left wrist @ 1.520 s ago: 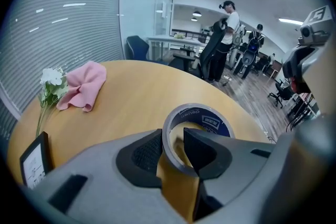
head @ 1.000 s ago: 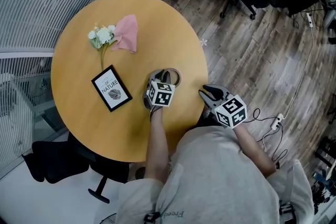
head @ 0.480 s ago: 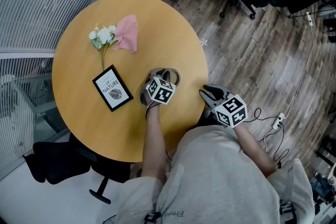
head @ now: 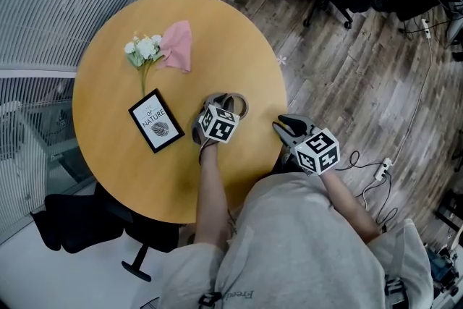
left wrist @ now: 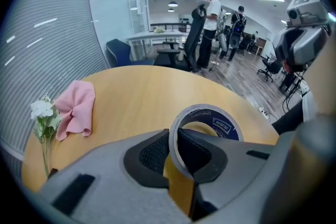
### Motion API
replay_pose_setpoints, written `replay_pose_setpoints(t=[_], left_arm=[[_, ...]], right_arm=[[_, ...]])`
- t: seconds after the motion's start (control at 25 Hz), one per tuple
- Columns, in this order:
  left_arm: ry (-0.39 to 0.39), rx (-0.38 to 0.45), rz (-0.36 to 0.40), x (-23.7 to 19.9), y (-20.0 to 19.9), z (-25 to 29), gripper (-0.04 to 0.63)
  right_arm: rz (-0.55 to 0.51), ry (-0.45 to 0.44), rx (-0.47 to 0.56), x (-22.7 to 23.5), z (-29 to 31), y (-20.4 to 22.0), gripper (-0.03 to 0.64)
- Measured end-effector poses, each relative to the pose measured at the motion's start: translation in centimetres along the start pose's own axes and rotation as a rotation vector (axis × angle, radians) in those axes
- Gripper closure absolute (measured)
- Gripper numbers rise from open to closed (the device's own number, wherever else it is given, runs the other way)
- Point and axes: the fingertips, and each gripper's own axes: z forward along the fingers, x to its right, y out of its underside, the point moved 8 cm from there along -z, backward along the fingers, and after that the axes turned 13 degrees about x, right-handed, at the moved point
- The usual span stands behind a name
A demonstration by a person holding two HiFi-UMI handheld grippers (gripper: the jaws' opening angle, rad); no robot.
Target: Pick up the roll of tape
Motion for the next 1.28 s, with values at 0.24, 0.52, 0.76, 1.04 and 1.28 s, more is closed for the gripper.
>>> replay_pose_setpoints(t=[0.24, 0.52, 0.76, 1.04, 1.28], left_arm=[[-0.053, 0.169, -0.231, -1.3, -0.4, -1.8, 0.542], [-0.123, 0.255, -0.345, -1.4, -0.7, -3.9, 0.543], [-0.194, 0.345, -0.445, -1.2, -1.0, -6.5, 0.543], [-0.285, 0.417, -0.513, 0.2, -1.4, -10.1, 0.543], [-0.375, 0.471, -0.503, 2.3, -2.9, -13.0, 0.543]], right_arm=[[0.008, -0.007, 0.014, -0.3, 0.4, -0.3, 0.531], [-0.010, -0.023, 0.016, -0.7, 0.9, -0.9, 0.534], [-0.030, -0.037, 0.028, -0.8, 1.1, -1.6, 0.534], [-0.058, -0.057, 0.060, -1.0, 0.3, -3.0, 0.534], [-0.076, -0.095, 0.109, -1.5, -1.1, -4.1, 0.534]])
